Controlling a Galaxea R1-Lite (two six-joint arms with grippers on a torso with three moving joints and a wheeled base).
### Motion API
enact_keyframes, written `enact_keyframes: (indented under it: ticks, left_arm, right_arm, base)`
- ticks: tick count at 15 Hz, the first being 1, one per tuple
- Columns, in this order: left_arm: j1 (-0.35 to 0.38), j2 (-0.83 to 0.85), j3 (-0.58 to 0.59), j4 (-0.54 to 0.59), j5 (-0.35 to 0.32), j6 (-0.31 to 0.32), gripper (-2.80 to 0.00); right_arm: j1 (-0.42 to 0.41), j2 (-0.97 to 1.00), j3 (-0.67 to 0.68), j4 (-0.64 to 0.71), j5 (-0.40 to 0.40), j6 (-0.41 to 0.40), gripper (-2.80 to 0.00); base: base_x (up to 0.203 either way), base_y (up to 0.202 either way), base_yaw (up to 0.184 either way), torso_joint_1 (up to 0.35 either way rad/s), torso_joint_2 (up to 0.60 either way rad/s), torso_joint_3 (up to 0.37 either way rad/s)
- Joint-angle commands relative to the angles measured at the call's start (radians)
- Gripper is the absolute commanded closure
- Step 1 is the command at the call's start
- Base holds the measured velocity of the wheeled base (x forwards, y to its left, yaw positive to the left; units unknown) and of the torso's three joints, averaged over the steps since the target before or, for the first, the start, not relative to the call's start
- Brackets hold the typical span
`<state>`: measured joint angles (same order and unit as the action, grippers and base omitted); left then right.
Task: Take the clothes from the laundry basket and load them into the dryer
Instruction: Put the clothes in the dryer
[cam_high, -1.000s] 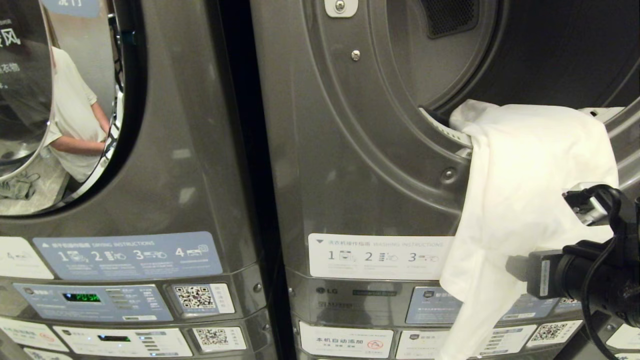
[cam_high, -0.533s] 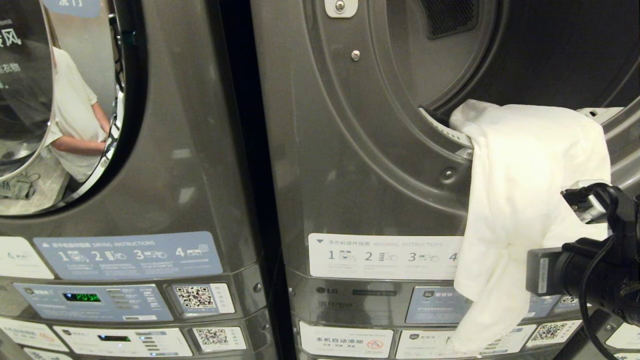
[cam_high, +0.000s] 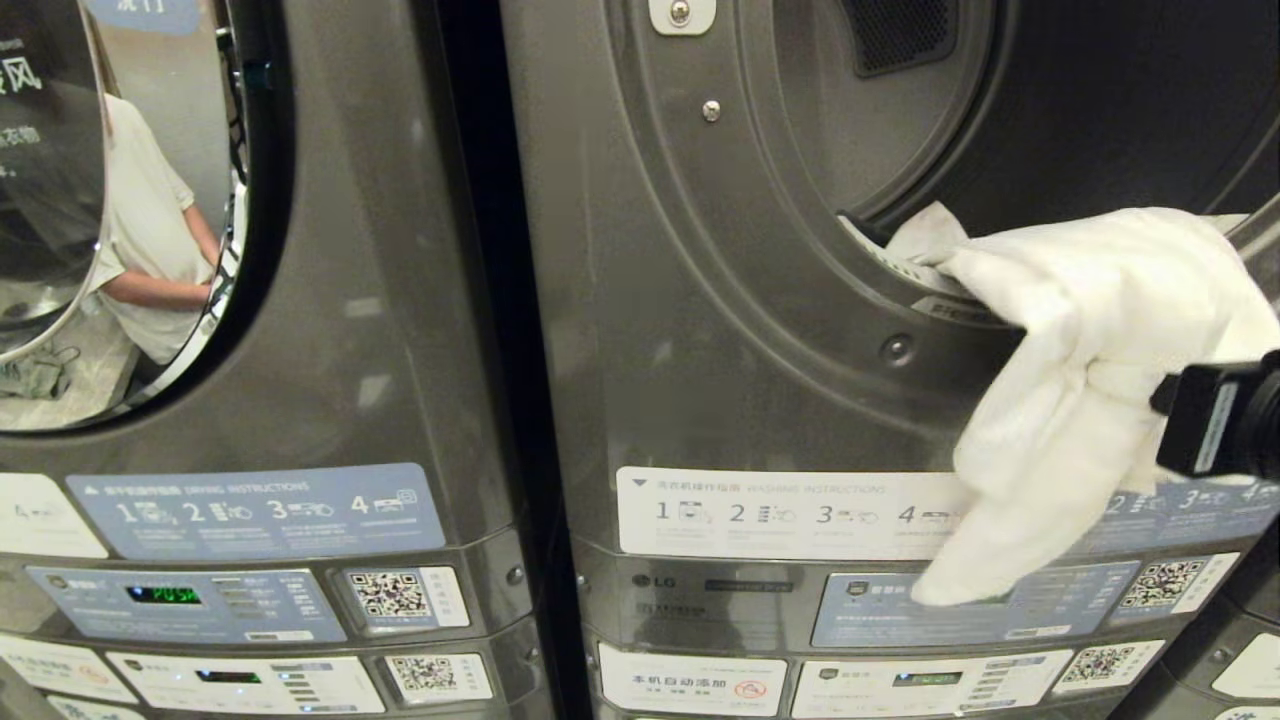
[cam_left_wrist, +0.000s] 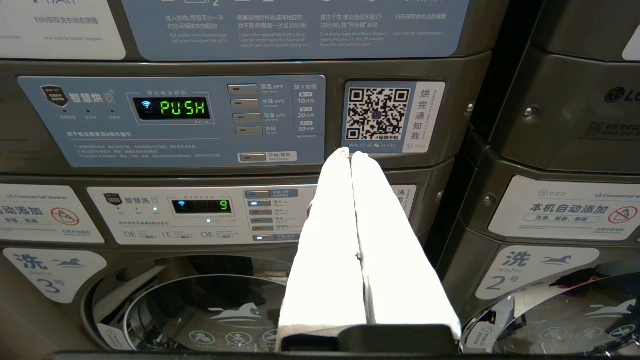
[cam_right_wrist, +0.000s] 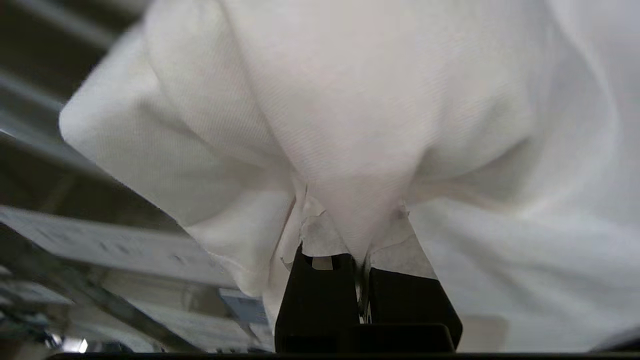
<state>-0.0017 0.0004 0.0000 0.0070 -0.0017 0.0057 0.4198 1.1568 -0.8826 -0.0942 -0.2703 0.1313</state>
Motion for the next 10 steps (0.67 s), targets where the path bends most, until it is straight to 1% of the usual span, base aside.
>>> enact_keyframes:
  ticks: [1,3,4,5,7,10]
  left_arm:
    - [0.000,0.000,0.000,0.001,0.000,0.000,0.00]
    - [0.000,0.000,0.000,-0.001,0.000,0.000,0.00]
    - [0.000,0.000,0.000,0.001,0.000,0.000,0.00]
    - [0.000,0.000,0.000,-0.001,0.000,0.000,0.00]
    - [0.000,0.000,0.000,0.000,0.000,0.000,0.00]
    - [0.000,-0.001,0.000,-0.001,0.000,-0.001,0.00]
  right_arm:
    - [0.000,0.007,-0.126,0.007,0.001,0.000,0.00]
    - [-0.001,0.109,-0.298,0.014,0.002,-0.008,0.00]
    - [-0.001,0.168,-0.363,0.008,0.001,-0.026,0.00]
    - [-0.004,0.233,-0.414,-0.025,-0.001,-0.059,0.00]
    - [-0.027,0.360,-0.472,-0.159,-0.020,-0.145,0.00]
    - [-0.101,0.592,-0.586,-0.430,-0.049,-0.314,0.00]
  base:
    - [0.000,0.000,0.000,0.000,0.00,0.000]
    - [0.000,0.000,0.000,0.000,0.00,0.000]
    - [0.000,0.000,0.000,0.000,0.00,0.000]
    - [0.000,0.000,0.000,0.000,0.00,0.000]
    - [0.000,0.000,0.000,0.000,0.00,0.000]
    - [0.000,0.000,0.000,0.000,0.00,0.000]
